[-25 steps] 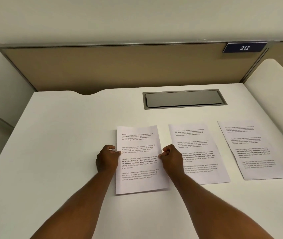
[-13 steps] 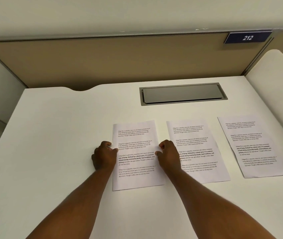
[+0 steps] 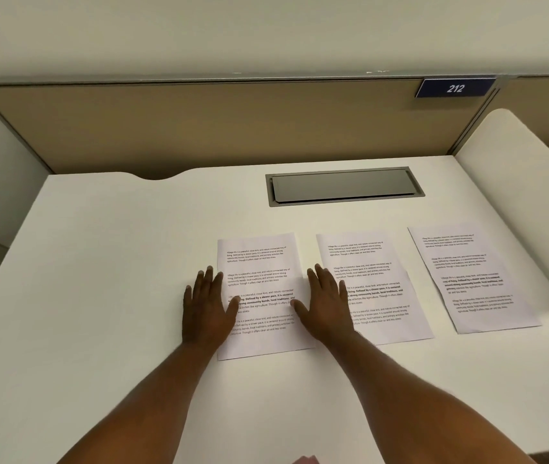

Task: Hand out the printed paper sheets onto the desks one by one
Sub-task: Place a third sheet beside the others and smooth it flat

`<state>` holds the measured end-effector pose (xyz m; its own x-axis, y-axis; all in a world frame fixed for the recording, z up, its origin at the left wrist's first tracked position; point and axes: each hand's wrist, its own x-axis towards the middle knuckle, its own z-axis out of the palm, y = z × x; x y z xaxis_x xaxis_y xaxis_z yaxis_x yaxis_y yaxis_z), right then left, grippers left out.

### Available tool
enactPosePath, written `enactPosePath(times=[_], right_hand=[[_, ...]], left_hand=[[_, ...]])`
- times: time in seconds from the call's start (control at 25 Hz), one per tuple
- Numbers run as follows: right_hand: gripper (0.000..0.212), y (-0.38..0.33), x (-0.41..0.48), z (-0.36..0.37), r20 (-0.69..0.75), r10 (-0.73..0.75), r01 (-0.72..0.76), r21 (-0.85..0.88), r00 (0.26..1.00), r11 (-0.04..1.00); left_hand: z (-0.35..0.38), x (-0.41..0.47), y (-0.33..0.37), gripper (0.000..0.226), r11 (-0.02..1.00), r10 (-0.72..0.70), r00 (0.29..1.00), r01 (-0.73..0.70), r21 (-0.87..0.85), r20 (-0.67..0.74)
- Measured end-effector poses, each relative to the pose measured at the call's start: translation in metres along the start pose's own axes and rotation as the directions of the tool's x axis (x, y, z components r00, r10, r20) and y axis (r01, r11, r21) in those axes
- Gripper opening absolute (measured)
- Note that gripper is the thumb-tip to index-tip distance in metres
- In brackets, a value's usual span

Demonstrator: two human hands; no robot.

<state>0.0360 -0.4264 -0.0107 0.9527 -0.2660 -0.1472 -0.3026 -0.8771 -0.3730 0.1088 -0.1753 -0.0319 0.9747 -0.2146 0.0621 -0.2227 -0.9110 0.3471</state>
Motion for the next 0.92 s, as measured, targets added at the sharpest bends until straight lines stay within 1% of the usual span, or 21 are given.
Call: enactPosePath(times=[0.12, 0.24, 0.4, 0.52, 0.6, 0.8, 0.92], right_hand=[[0.090, 0.001, -0.015, -0.001, 0.029, -0.021, 0.023, -0.063, 0.999, 0.998], [0.092, 0.005, -0.032, -0.003, 0.022, -0.018, 0.020, -0.114, 1.000, 0.993], [0.093, 0.018, -0.052, -0.004, -0.027, -0.009, 0.005, -0.113, 1.000, 0.994], [0.093, 0.031, -0.064, -0.007, -0.035, 0.016, -0.021, -0.136, 0.999, 0.990], [0.093, 0.043, -0.068, -0.012, -0.026, 0.023, -0.027, -0.146, 0.999, 0.989], [0.093, 0.079, -0.060, -0.029, -0.020, -0.012, 0.010, -0.128, 1.000, 0.992], [0.093, 0.109, -0.050, -0.041, -0.014, -0.028, 0.026, -0.126, 1.000, 0.992]], left_hand=[[0.000, -0.010, 0.002, 0.081, 0.997, 0.080, 0.997, -0.080, 0.024, 0.012], [-0.002, -0.018, 0.007, 0.083, 0.988, 0.148, 0.988, -0.150, 0.049, 0.033], [-0.004, -0.025, 0.021, 0.085, 0.974, 0.208, 0.976, -0.212, 0.076, 0.057], [-0.003, -0.029, 0.033, 0.088, 0.964, 0.241, 0.967, -0.249, 0.098, 0.083], [-0.001, -0.031, 0.042, 0.088, 0.957, 0.256, 0.962, -0.266, 0.114, 0.098], [0.014, -0.034, 0.067, 0.087, 0.956, 0.246, 0.964, -0.259, 0.137, 0.103], [0.028, -0.032, 0.097, 0.086, 0.957, 0.234, 0.966, -0.249, 0.148, 0.111]])
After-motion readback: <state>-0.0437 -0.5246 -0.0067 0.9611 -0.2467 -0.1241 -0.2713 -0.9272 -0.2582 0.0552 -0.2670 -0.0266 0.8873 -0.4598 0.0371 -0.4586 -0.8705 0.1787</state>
